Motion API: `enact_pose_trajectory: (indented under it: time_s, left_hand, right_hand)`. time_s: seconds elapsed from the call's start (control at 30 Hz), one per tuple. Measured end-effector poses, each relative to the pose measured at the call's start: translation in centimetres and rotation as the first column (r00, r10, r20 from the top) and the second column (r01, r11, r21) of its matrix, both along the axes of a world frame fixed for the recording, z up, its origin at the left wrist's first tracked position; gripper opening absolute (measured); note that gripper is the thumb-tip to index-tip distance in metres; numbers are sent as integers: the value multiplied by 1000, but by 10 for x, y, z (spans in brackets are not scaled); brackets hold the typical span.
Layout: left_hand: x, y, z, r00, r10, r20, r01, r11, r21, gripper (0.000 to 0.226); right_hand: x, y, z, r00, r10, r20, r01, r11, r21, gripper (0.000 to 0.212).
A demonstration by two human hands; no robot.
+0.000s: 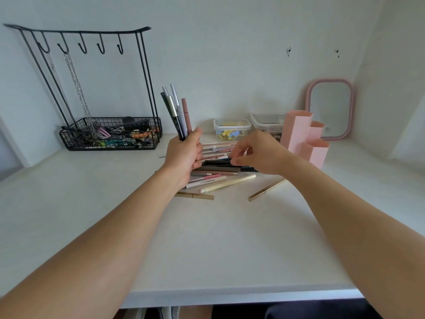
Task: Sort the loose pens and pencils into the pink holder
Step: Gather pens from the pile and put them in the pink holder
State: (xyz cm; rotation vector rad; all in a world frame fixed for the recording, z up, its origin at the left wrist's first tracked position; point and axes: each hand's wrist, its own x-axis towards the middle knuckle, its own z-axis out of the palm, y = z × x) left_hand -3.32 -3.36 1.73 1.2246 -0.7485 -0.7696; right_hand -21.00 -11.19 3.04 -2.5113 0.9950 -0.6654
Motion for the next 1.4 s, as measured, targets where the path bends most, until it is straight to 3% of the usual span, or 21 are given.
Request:
enact_pose_trajectory:
  time_s: [0.4, 0.53, 0.63, 0.7, 0.77, 0.87, 0.97, 1.03, 1.13, 1.27, 1.4]
  left_hand:
    - [0, 2, 0, 999, 44, -12, -44, 998, 34, 28]
    - [-1, 2, -1, 999, 20, -29, -20, 1000, -5, 23]
    - [-2, 4, 0, 999, -7, -31, 7, 1000, 14, 25]
    - [-5, 4, 0, 999, -39, -15, 40, 998, 40, 31]
    - [-10, 5, 1, 997, -73, -26, 75, 996, 53, 35]
    - [-17, 9, 4, 990, -123, -74, 125, 992, 24, 38]
    - [-23, 10, 4, 985, -153, -78, 152, 988, -23, 41]
    - [-24, 10, 4, 985, -160, -64, 158, 987, -35, 45]
    - [-25, 9, 1, 990, -134, -39, 133, 991, -19, 34]
    - [-26, 8, -5, 994, -74, 84, 71, 997, 36, 36]
    - [-25, 7, -6, 979, -36, 203, 27, 998, 49, 27]
  right_hand:
    - [6, 8, -5, 983, 8, -184, -14, 999, -33, 7]
    - [-6, -2, 6, 989, -43, -142, 41, 999, -12, 10]
    - [-13, -5, 15, 994, -102, 45, 94, 982, 162, 13]
    - [-10, 2, 15, 948, -97, 303, -34, 916, 401, 17]
    - [-1, 13, 13, 852, -84, 517, -250, 802, 542, 18]
    - [14, 29, 8, 710, -105, 696, -486, 643, 592, 13]
    - [22, 37, 2, 667, -123, 735, -560, 568, 603, 17]
    - [25, 39, -2, 681, -118, 722, -546, 574, 610, 24]
    - [27, 40, -6, 711, -134, 691, -483, 620, 618, 17]
    - [29, 42, -10, 757, -134, 640, -361, 730, 580, 3]
    - [31, 43, -13, 783, -131, 608, -279, 800, 531, 6]
